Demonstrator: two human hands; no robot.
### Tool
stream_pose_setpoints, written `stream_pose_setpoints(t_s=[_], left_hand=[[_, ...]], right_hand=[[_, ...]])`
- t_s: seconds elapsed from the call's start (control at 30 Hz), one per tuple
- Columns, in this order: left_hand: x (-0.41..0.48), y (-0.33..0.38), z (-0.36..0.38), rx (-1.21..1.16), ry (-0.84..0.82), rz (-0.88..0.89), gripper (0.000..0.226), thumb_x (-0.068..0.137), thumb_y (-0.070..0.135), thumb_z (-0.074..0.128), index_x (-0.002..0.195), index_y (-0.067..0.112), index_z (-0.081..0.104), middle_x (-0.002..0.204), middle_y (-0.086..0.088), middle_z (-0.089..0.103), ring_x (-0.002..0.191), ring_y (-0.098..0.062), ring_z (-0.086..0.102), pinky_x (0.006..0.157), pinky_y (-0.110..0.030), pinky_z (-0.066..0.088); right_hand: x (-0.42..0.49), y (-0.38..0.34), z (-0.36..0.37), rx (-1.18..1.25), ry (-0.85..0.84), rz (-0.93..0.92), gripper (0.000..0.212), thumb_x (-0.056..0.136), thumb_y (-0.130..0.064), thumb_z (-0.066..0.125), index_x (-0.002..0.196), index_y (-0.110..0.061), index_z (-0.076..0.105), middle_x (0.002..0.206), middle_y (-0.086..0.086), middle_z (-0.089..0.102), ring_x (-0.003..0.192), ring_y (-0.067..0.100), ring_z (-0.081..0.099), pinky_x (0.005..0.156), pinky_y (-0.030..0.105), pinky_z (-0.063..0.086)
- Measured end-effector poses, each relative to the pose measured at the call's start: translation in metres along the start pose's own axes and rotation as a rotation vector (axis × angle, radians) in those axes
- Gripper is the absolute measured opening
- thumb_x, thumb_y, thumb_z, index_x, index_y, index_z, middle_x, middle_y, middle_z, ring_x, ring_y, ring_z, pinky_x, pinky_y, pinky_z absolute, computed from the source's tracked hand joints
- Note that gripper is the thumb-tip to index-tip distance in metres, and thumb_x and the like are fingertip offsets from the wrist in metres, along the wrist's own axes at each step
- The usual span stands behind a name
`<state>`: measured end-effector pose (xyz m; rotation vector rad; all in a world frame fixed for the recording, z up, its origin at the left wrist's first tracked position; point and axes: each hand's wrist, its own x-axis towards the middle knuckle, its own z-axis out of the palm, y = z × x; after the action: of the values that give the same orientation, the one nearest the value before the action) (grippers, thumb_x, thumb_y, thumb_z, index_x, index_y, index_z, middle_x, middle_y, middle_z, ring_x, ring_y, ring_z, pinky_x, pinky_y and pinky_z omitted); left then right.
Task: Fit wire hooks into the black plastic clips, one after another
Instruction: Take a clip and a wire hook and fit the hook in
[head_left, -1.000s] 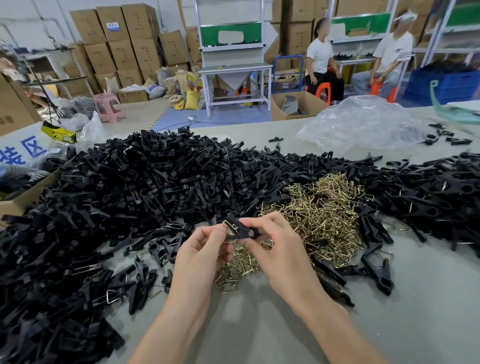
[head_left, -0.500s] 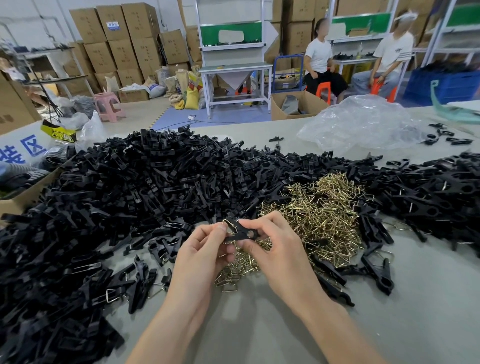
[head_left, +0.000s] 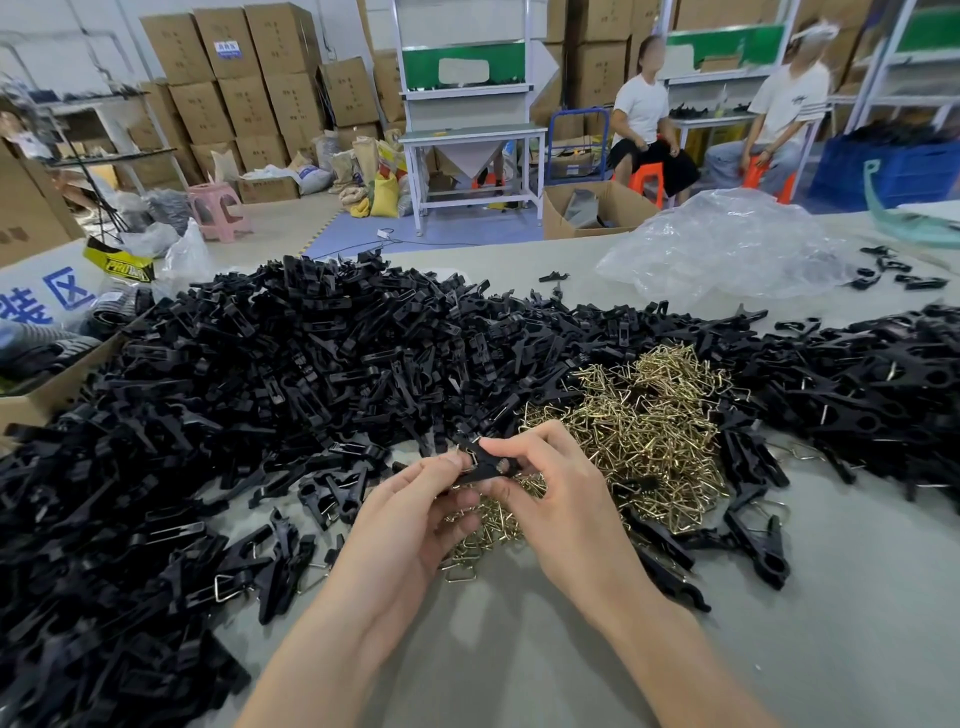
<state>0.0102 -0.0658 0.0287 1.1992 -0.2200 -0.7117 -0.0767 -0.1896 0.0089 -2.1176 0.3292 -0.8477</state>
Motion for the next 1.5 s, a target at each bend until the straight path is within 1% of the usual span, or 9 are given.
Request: stream_pose_setpoints(t_s=[0.13, 0.27, 0.53, 0.7, 0.73, 0.97, 1.07, 1.2, 1.5], left_hand=[[0.0, -0.004, 0.001, 0.071, 0.027, 0.051, 0.015, 0.097, 0.015, 0.06, 0.097, 0.009, 0.073, 0.084, -0.006, 0.072, 0.073, -0.014, 0.065, 0.067, -0.027, 0.057], [0.001, -0.014, 0.002, 0.454, 0.127, 0.249, 0.031, 0.103, 0.016, 0.05, 0.088, 0.022, 0.076, 0.077, -0.003, 0.074, 0.065, -0.014, 0.066, 0.062, -0.028, 0.058], [-0.004, -0.008, 0.01, 0.107, -0.022, 0.013, 0.043, 0.101, 0.018, 0.045, 0.076, 0.017, 0.08, 0.078, -0.013, 0.068, 0.063, -0.016, 0.064, 0.049, -0.028, 0.052], [-0.006, -0.009, 0.012, -0.186, -0.249, -0.219, 0.059, 0.1, 0.056, 0.037, 0.115, 0.011, 0.072, 0.122, -0.016, 0.069, 0.107, -0.023, 0.07, 0.084, -0.042, 0.061], [-0.006, -0.007, 0.012, -0.234, -0.274, -0.254, 0.062, 0.098, 0.06, 0.039, 0.118, 0.011, 0.072, 0.125, -0.015, 0.069, 0.111, -0.024, 0.069, 0.084, -0.041, 0.06], [-0.004, -0.006, 0.009, -0.205, -0.312, -0.237, 0.036, 0.091, 0.044, 0.055, 0.097, 0.017, 0.079, 0.095, -0.009, 0.074, 0.089, -0.021, 0.073, 0.073, -0.034, 0.059], [-0.003, -0.009, 0.01, -0.197, -0.272, -0.194, 0.028, 0.086, 0.034, 0.059, 0.102, 0.016, 0.073, 0.095, -0.012, 0.071, 0.086, -0.022, 0.072, 0.07, -0.035, 0.06], [-0.002, -0.01, 0.011, -0.204, -0.267, -0.143, 0.02, 0.083, 0.028, 0.059, 0.083, 0.017, 0.077, 0.088, -0.011, 0.069, 0.081, -0.02, 0.07, 0.071, -0.032, 0.058], [0.0, -0.01, 0.011, -0.217, -0.243, -0.136, 0.019, 0.085, 0.025, 0.058, 0.08, 0.018, 0.075, 0.085, -0.008, 0.07, 0.08, -0.018, 0.069, 0.068, -0.029, 0.057]], right_hand=[[0.0, 0.002, 0.001, -0.03, -0.011, -0.011, 0.033, 0.089, -0.014, 0.076, 0.12, -0.024, 0.07, 0.102, -0.022, 0.052, 0.103, -0.006, 0.054, 0.087, 0.007, 0.042], [-0.002, 0.002, 0.005, -0.034, -0.021, -0.049, 0.037, 0.086, -0.02, 0.079, 0.121, -0.029, 0.067, 0.104, -0.019, 0.053, 0.103, -0.007, 0.054, 0.087, 0.007, 0.041], [-0.004, -0.01, 0.01, 0.167, 0.042, -0.073, 0.023, 0.079, -0.05, 0.075, 0.098, -0.036, 0.072, 0.096, -0.02, 0.057, 0.099, 0.008, 0.06, 0.076, 0.011, 0.044], [-0.006, -0.011, 0.016, 0.076, 0.015, -0.161, 0.028, 0.088, -0.054, 0.064, 0.101, -0.033, 0.076, 0.106, -0.02, 0.057, 0.112, 0.006, 0.051, 0.095, 0.012, 0.037], [-0.006, -0.011, 0.016, 0.058, -0.018, -0.162, 0.026, 0.09, -0.053, 0.062, 0.1, -0.033, 0.076, 0.11, -0.02, 0.056, 0.116, 0.006, 0.049, 0.097, 0.012, 0.035], [-0.005, -0.003, 0.015, -0.076, -0.108, -0.242, 0.02, 0.095, -0.048, 0.058, 0.1, -0.033, 0.069, 0.126, -0.017, 0.052, 0.126, 0.005, 0.043, 0.102, 0.016, 0.036], [-0.006, -0.003, 0.015, -0.071, -0.111, -0.27, 0.016, 0.095, -0.046, 0.058, 0.098, -0.032, 0.065, 0.127, -0.016, 0.052, 0.124, 0.007, 0.045, 0.101, 0.021, 0.039], [-0.006, -0.003, 0.015, -0.064, -0.126, -0.284, 0.011, 0.095, -0.044, 0.058, 0.098, -0.034, 0.061, 0.128, -0.016, 0.052, 0.123, 0.009, 0.045, 0.097, 0.025, 0.043], [-0.007, 0.0, 0.017, -0.05, -0.169, -0.261, 0.006, 0.094, -0.037, 0.063, 0.098, -0.032, 0.061, 0.127, -0.017, 0.05, 0.118, 0.006, 0.047, 0.093, 0.024, 0.045]])
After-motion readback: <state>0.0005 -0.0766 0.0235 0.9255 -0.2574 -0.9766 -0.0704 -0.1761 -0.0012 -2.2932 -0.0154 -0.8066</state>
